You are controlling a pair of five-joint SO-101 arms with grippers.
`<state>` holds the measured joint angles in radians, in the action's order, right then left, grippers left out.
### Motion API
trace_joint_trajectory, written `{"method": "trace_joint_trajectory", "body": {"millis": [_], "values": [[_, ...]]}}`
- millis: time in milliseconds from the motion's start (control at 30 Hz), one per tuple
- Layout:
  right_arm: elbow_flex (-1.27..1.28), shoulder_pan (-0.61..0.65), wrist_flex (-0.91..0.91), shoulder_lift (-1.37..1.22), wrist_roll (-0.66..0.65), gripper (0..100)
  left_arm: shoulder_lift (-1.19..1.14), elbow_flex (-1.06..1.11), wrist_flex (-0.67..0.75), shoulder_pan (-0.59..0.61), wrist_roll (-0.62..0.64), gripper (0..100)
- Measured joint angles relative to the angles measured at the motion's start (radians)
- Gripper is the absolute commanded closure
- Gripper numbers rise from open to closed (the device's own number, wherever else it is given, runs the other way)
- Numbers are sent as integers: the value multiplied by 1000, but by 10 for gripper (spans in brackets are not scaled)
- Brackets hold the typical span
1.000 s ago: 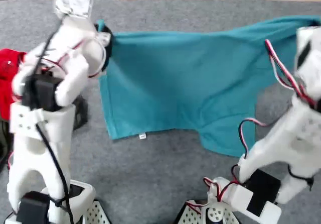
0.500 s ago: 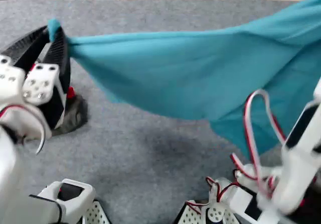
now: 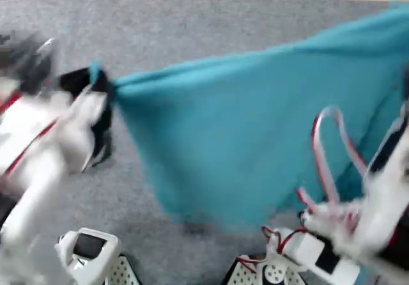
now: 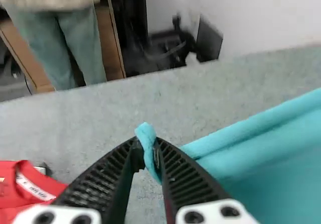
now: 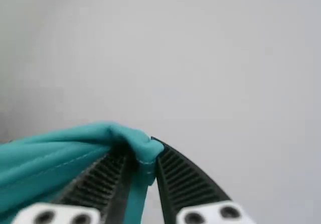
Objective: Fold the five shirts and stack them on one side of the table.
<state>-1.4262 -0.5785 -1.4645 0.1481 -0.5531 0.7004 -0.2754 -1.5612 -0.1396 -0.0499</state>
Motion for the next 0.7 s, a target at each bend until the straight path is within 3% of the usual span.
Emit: {"method": "trace_joint_trajectory", "body": {"millis": [133, 267, 333, 400, 500, 700], "values": [[164, 97, 55, -109, -14, 985, -8, 391, 411, 21, 2, 970], [333, 149, 193, -230, -11, 985, -112, 776, 1005, 97, -2, 970], [411, 170, 284, -304, -12, 985, -232, 839, 1300, 123, -2, 970], [462, 192, 382, -385, -12, 985, -371, 793, 1504, 129, -2, 970], [477, 209, 486, -502, -11, 985, -614, 594, 1531, 135, -2, 970], [486, 250, 437, -632, -43, 983, -1045, 100, 1157, 126, -3, 970]]}}
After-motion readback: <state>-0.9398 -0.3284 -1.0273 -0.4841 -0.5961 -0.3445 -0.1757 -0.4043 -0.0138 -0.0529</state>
